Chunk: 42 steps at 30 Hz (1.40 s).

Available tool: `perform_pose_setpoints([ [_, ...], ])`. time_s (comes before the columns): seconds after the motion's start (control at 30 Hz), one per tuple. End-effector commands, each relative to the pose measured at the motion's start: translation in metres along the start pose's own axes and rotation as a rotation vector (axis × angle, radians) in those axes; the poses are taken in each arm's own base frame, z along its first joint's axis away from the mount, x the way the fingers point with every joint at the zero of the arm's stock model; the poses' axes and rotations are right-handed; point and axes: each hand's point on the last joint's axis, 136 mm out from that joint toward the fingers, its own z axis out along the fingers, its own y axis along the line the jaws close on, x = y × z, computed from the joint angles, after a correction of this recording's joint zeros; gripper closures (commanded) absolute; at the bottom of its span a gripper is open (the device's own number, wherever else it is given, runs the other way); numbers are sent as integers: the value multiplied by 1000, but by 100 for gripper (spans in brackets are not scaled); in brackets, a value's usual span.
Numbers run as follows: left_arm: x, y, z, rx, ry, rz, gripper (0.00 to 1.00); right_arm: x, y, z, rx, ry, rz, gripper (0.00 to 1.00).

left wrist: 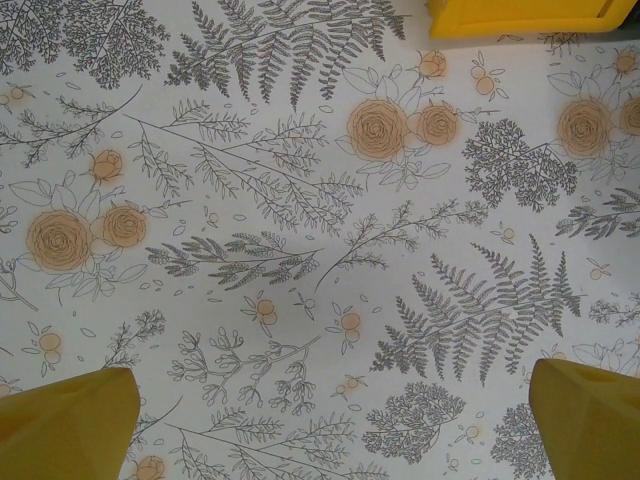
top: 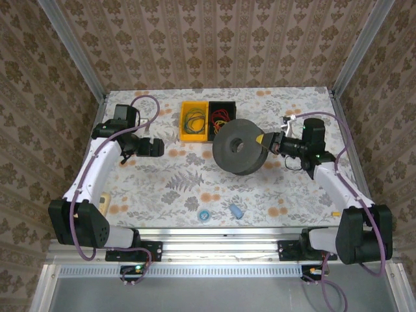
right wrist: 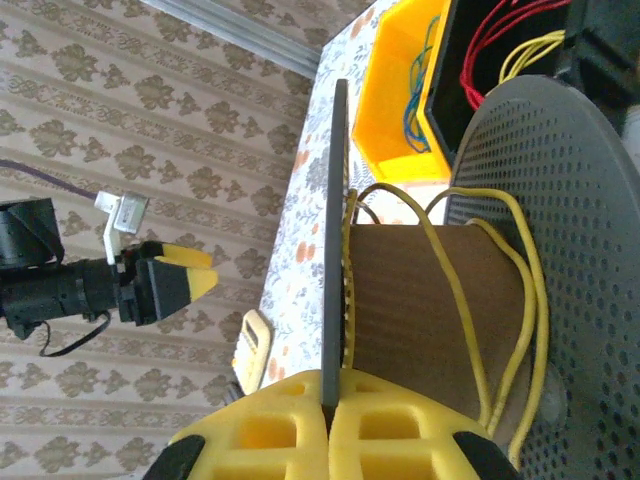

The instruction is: Wrap the cables

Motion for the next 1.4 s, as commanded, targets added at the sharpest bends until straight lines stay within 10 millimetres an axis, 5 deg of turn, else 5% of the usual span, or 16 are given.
perform_pose_setpoints([
  [0.0,1,-3,-3,15,-9,21,0,-7,43,6,-158,1,-106,100],
  [0.1,-1,-4,-3,23,-14,19,0,7,43,27,-186,42,-81,100],
  [0.23,-3,-6,-4,24,-14,26,0,31,20,59,-204,96,2,100],
  [0.5,-3,-5,-9,14,-18,35,0,55,0,87,-230,132,90,100],
  [0.93,-4,-7,-6,22,-13,39,0,109,-64,77,-31,207,166,100],
  [1.37,-3,-8,-4,22,-4,41,0,97,-109,74,120,120,161,100],
])
